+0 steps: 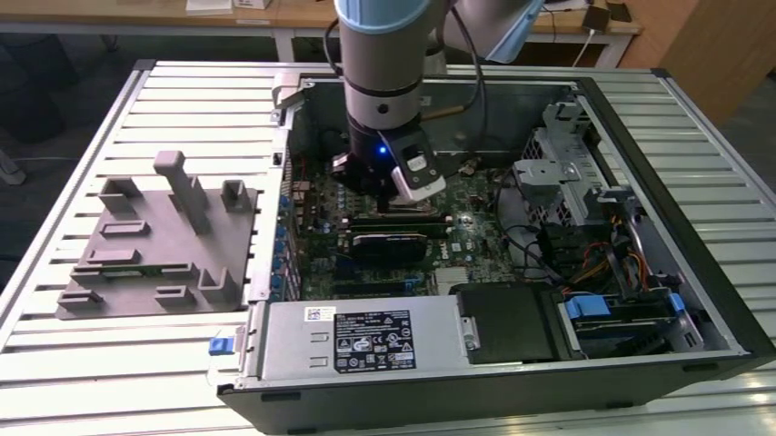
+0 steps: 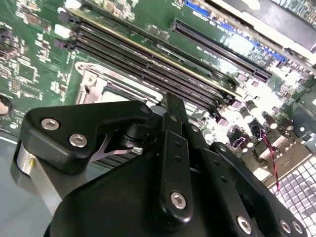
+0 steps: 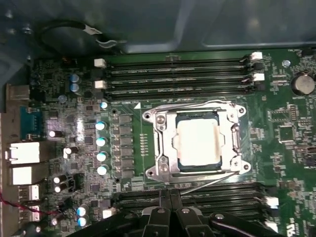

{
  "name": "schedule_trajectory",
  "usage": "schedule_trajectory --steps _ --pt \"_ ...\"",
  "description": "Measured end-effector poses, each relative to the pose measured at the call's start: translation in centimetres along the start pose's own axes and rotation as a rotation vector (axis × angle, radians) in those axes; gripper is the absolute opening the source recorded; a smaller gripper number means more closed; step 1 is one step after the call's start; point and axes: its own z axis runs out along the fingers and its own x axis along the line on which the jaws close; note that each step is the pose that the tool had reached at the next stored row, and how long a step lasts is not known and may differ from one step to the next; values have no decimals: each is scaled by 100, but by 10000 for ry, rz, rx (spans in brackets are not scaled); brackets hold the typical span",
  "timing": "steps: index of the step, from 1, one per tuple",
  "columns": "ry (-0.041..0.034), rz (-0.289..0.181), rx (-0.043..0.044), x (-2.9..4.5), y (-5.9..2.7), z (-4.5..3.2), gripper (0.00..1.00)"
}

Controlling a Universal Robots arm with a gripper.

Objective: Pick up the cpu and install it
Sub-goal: 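Install the second cpu locking lever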

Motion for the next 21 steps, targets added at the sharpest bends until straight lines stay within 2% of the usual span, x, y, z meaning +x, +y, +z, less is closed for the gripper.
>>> schedule_trajectory --steps 2,6,8,13,15,17,21 --pt "8 5 -111 24 -13 10 11" --pt "19 9 -246 39 -57 27 11" --pt "27 14 -367 39 -86 37 11" --pt "68 28 -919 40 -136 56 11" --pt "84 30 -1104 40 -156 66 11" --pt "93 28 -1245 38 -180 80 11" --pt "111 27 -1462 37 -229 108 11"
